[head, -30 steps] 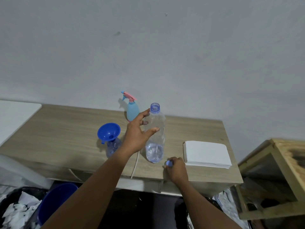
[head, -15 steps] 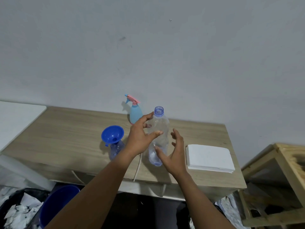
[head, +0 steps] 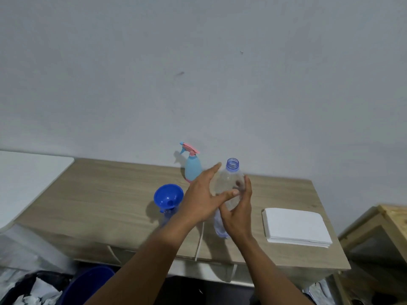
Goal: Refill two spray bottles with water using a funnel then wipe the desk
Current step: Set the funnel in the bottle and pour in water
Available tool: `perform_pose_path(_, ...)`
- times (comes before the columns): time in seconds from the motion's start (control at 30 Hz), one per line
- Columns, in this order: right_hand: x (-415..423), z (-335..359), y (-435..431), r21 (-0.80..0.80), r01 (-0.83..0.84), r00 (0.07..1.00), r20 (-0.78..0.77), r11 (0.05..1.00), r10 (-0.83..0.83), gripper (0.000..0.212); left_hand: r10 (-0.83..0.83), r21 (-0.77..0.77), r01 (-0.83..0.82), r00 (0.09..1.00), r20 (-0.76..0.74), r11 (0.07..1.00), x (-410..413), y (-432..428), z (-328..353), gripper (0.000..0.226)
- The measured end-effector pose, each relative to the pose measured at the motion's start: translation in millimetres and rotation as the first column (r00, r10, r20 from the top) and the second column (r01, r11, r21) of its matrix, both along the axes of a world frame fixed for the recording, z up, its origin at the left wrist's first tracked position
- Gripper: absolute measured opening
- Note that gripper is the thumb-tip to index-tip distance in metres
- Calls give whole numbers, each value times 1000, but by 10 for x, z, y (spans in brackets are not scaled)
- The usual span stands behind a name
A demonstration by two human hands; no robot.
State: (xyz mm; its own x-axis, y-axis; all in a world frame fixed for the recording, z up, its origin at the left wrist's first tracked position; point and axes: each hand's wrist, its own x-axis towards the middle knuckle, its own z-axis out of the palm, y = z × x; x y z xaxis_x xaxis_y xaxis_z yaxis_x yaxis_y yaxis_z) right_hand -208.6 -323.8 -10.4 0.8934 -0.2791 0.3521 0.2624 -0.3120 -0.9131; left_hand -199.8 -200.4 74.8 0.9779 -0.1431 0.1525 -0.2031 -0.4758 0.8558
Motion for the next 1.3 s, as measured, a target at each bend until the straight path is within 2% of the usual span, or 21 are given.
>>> perform_pose_path(0.17, 61, 169, 11, -26, -17, 1000, 20, 1000, 18, 92, 240, -61, -232, 950, 201, 971, -54, 746, 7, 84)
perform_pose_path(0.23, 39, 252, 49, -98, -59, 998, 16, 993, 61, 89, 265, 28, -271, 956, 127, 962, -34, 1035, -120, 96)
perform_pose_path(0.33, -16, 356, 154, -186, -152, 988, -53, 971, 144, 87, 232, 225, -222, 972, -21, 949, -7, 1285, -344, 120)
perform_pose_path(0.43, -102, 429, 258, -269, -218, 973, -133, 938, 187, 85, 203, 271, -172, 975, -94, 947, 9, 1374, -525, 126)
perform_pose_path(0.5, -171, 479, 324, -334, -243, 963, -194, 911, 186, 86, 173, 219, -142, 976, -130, 965, 46, 1395, -624, 116)
perform_pose_path(0.6, -259, 524, 413, -437, -271, 947, -278, 858, 158, 88, 137, 116, -125, 985, -104, 985, 110, 1411, -731, 74)
perform_pose_path(0.67, -306, 540, 444, -498, -286, 939, -318, 818, 135, 89, 125, 58, -120, 989, -85, 991, 127, 1414, -755, 56)
perform_pose_path(0.87, -402, 623, 444, -629, -319, 918, -392, 709, 66, 89, 67, -52, -68, 997, -39, 996, 60, 1450, -766, 53)
perform_pose_path(1.07, -383, 731, 395, -719, -377, 885, -465, 584, -2, 89, 61, -55, -62, 998, -26, 997, 92, 1461, -774, 52)
perform_pose_path(1.3, -333, 834, 371, -758, -429, 858, -512, 491, -40, 89, 36, -38, -37, 999, -19, 999, 126, 1478, -772, 55)
